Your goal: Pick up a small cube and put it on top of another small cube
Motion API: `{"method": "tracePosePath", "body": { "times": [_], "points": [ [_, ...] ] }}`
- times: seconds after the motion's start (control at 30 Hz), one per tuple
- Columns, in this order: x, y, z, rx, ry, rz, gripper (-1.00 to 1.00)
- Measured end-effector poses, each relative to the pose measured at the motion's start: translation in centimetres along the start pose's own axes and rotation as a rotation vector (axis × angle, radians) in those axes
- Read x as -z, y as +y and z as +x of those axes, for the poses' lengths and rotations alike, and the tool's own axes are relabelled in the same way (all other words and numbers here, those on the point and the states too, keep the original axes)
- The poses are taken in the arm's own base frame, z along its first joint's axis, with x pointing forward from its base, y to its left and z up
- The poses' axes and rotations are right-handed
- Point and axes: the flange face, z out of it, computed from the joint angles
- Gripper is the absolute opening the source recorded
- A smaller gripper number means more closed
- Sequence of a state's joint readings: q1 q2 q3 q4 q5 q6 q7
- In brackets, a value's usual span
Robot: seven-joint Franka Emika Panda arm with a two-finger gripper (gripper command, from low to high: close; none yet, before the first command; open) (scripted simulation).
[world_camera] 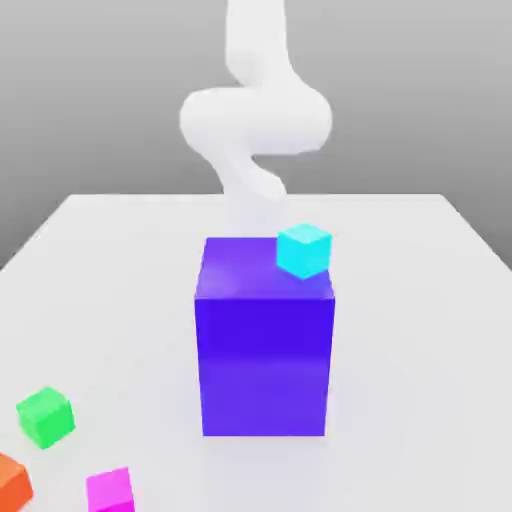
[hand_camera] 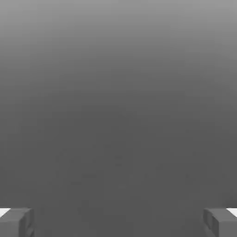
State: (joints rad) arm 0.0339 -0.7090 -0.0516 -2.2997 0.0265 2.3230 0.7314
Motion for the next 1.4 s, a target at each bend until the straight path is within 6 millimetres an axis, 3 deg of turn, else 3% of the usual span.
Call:
{"method": "tracePosePath", "body": {
  "times": [0.17,0.33,0.53,0.73,1.0,1.13,1.17,1.4],
  "points": [
    [-9.3,2.2,1.7,0.042,-0.141,-0.043,0.00],
    [-18.1,5.4,1.9,0.081,-0.260,-0.094,0.00],
    [-27.7,10.5,0.7,0.128,-0.377,-0.170,0.00],
    [-35.6,17.2,-1.4,0.182,-0.471,-0.267,0.00],
    [-42.8,27.1,-4.9,0.287,-0.568,-0.427,0.00],
    [-46.7,30.5,-7.1,0.307,-0.579,-0.451,0.00],
    [-47.7,31.3,-7.8,0.307,-0.580,-0.452,-1.00],
    [-47.9,31.5,-8.0,0.306,-0.582,-0.452,-1.00]
  ]
}}
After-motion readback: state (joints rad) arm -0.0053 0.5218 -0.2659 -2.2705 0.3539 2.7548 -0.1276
